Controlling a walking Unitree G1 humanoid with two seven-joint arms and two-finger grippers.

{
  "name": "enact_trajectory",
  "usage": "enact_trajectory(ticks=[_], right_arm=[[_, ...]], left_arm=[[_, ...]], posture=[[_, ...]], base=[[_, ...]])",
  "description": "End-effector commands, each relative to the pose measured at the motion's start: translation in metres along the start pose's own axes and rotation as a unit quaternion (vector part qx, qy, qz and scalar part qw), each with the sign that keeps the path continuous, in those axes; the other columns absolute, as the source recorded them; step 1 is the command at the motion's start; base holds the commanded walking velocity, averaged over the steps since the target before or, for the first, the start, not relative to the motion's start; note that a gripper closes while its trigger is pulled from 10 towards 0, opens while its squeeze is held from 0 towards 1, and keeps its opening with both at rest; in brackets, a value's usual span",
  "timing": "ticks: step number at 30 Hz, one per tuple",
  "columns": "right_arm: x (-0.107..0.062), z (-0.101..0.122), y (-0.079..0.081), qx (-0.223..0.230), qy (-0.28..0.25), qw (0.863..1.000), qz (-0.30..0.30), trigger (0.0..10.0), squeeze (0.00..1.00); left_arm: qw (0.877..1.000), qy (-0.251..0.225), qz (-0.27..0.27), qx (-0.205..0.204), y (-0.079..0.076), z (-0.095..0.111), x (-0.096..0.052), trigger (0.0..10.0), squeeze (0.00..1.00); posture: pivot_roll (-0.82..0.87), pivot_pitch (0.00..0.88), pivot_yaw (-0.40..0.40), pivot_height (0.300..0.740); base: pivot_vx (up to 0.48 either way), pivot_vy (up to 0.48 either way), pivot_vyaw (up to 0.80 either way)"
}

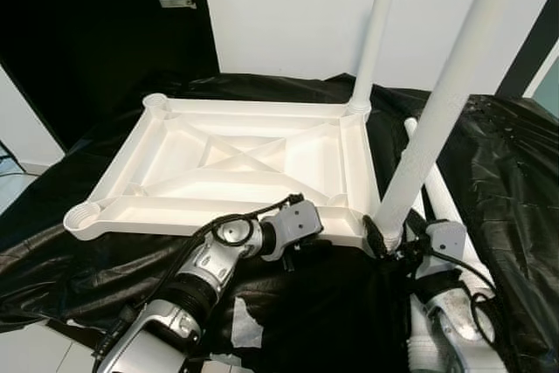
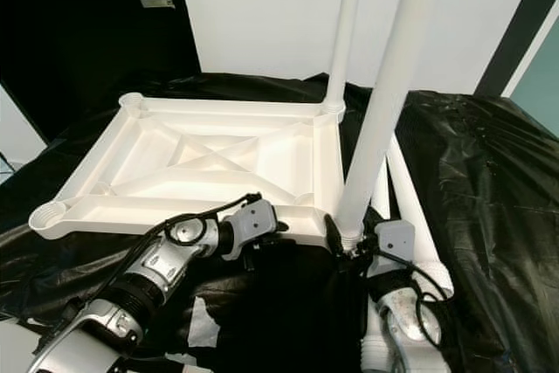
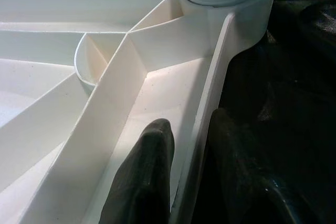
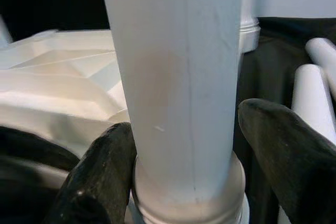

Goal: Building children table

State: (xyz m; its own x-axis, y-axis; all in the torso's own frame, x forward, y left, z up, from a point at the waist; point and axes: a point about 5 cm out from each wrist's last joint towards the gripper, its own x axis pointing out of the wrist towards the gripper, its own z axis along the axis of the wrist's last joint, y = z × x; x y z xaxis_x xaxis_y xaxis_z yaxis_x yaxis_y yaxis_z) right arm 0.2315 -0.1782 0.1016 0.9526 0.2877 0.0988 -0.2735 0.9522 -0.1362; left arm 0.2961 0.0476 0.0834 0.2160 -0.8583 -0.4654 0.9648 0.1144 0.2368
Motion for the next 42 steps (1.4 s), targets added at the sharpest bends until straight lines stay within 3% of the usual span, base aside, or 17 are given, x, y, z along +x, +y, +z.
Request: enact_trajectory(ticks=[1,3,10,11,20,29,31,34,35,36,38,40,42], right_arm=[[-0.001,0.002,-0.016,0.002,0.001,1.000,0.008,10.0,0.00],[0.000,0.007,-0.027,-0.003,0.000,0.999,0.039,10.0,0.00],[0.006,0.011,-0.038,-0.015,0.017,0.994,0.111,10.0,0.00],[0.006,0.012,-0.037,-0.007,0.021,0.991,0.134,0.0,0.00],[0.004,0.010,-0.040,0.024,0.043,0.978,0.201,0.0,0.00],[0.000,0.006,-0.039,0.062,0.058,0.978,0.193,0.0,0.00],[-0.002,0.002,-0.026,0.065,0.037,0.990,0.117,0.0,0.00],[-0.002,0.001,-0.023,0.064,0.028,0.994,0.081,0.0,0.00],[-0.004,-0.001,-0.020,0.058,0.025,0.997,0.037,0.0,0.00],[-0.004,-0.001,-0.020,0.058,0.025,0.997,0.037,0.0,0.00],[-0.009,-0.007,-0.008,0.055,0.036,0.997,-0.037,0.0,0.00],[-0.009,-0.007,-0.008,0.055,0.036,0.997,-0.037,0.0,0.00],[-0.012,-0.006,-0.001,0.042,0.031,0.994,-0.095,0.0,0.00]], left_arm=[[0.995,0.067,-0.042,-0.058,-0.024,-0.035,0.004,10.0,0.00],[0.995,0.068,-0.041,-0.057,-0.023,-0.035,0.004,10.0,0.00],[0.995,0.069,-0.041,-0.057,-0.023,-0.036,0.003,10.0,0.00],[0.995,0.069,-0.040,-0.057,-0.023,-0.036,0.003,10.0,0.00],[0.995,0.070,-0.037,-0.057,-0.022,-0.036,0.001,10.0,0.00],[0.995,0.068,-0.039,-0.056,-0.021,-0.035,0.002,10.0,0.00],[0.995,0.069,-0.039,-0.056,-0.021,-0.034,0.002,10.0,0.00],[0.995,0.069,-0.039,-0.056,-0.021,-0.034,0.002,10.0,0.00],[0.995,0.069,-0.039,-0.056,-0.021,-0.035,0.002,10.0,0.00],[0.995,0.069,-0.039,-0.056,-0.021,-0.035,0.002,10.0,0.00],[0.995,0.070,-0.039,-0.058,-0.023,-0.036,0.001,10.0,0.00],[0.995,0.070,-0.039,-0.058,-0.023,-0.036,0.001,10.0,0.00],[0.995,0.073,-0.041,-0.058,-0.024,-0.039,-0.001,10.0,0.00]], posture=[[0.01,0.000,-0.012,0.740],[0.01,0.000,-0.011,0.740],[0.01,0.000,-0.010,0.740],[0.01,0.000,-0.010,0.740],[0.02,0.000,-0.010,0.740],[0.01,0.000,-0.005,0.740],[0.02,0.000,-0.007,0.740],[0.02,0.000,-0.008,0.740],[0.02,0.000,-0.009,0.740],[0.02,0.000,-0.009,0.740],[0.03,0.000,-0.009,0.740],[0.03,0.000,-0.009,0.740],[0.03,0.000,-0.008,0.740]], base=[[0.000,0.000,0.00],[0.000,0.000,0.00],[0.000,0.000,0.00],[0.000,0.000,0.00],[0.000,0.000,0.00],[0.000,0.000,0.00],[0.000,0.000,0.00],[0.000,0.000,0.00],[0.000,0.000,0.00],[0.000,0.000,0.00],[0.000,0.000,0.00],[0.000,0.000,0.00],[0.000,0.000,0.00]])
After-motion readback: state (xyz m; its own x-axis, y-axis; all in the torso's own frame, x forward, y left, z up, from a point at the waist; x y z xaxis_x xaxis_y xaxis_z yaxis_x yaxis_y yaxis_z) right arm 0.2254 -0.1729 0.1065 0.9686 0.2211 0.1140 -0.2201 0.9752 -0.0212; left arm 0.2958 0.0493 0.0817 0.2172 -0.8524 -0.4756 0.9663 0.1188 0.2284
